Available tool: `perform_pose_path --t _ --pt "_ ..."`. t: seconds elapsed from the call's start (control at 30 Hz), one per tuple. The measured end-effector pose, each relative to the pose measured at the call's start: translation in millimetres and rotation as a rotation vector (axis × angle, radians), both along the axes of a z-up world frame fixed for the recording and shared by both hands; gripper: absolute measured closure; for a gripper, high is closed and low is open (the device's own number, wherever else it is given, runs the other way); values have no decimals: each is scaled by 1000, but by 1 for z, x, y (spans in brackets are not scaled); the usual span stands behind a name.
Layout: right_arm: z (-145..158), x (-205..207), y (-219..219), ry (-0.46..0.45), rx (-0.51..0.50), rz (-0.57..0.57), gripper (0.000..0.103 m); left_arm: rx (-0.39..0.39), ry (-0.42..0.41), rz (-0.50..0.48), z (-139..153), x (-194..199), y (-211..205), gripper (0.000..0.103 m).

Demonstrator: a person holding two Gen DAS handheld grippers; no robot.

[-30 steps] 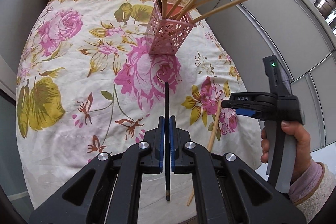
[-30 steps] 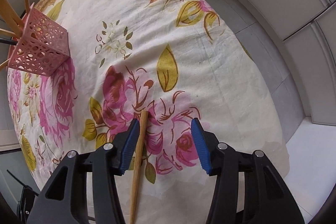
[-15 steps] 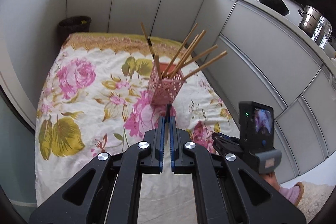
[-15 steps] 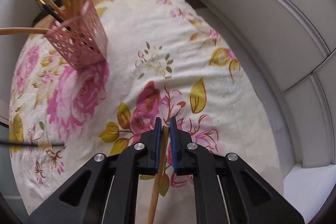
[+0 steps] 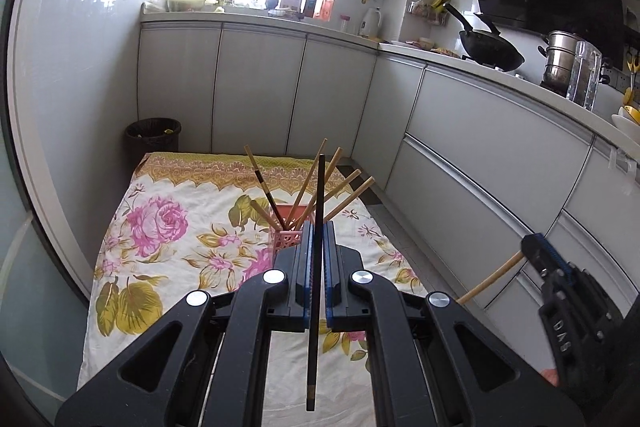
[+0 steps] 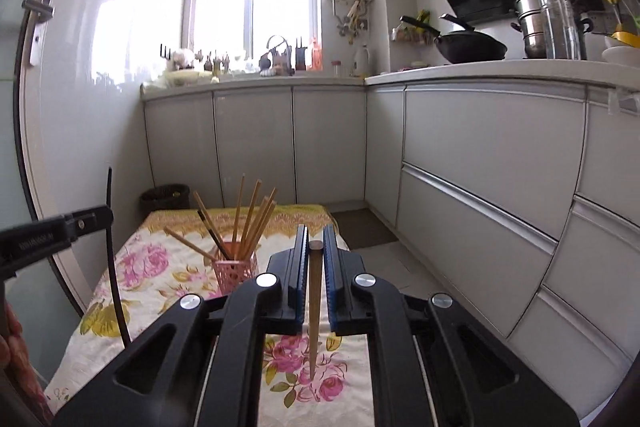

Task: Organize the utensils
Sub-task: 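Carry the black brush and wooden chopstick up toward the pink holder, then lower the black brush into the pink holder with the left tool and open it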

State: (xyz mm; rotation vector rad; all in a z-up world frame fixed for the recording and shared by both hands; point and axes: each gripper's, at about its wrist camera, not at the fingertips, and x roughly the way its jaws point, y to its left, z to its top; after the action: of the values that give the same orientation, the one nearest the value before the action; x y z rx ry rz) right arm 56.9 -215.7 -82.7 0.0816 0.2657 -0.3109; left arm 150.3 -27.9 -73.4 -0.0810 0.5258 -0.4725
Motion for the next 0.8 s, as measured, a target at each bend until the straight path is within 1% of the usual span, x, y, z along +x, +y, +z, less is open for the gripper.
perform_pose_path --t 0.2,0.37,0.5,0.57,0.7,0.77,0.8 --pt "35 -17 -16 -143 31 -17 95 0 -34 7 10 -7 -5 100" --pt "52 -28 -25 -216 65 -4 95 -10 -49 6 19 -5 -7 100" --pt "63 -26 -30 -256 88 11 95 -33 -67 17 31 8 -7 100" --pt "66 -26 -31 -276 92 16 95 -33 -87 22 38 15 -10 100" --pt "70 -20 -34 -298 108 24 95 -37 -101 22 48 34 -20 100" --pt "69 -17 -38 -298 113 25 95 -43 -76 9 48 44 -23 100" --pt "67 -17 -40 -296 114 24 95 -46 -46 -2 47 49 -24 100"
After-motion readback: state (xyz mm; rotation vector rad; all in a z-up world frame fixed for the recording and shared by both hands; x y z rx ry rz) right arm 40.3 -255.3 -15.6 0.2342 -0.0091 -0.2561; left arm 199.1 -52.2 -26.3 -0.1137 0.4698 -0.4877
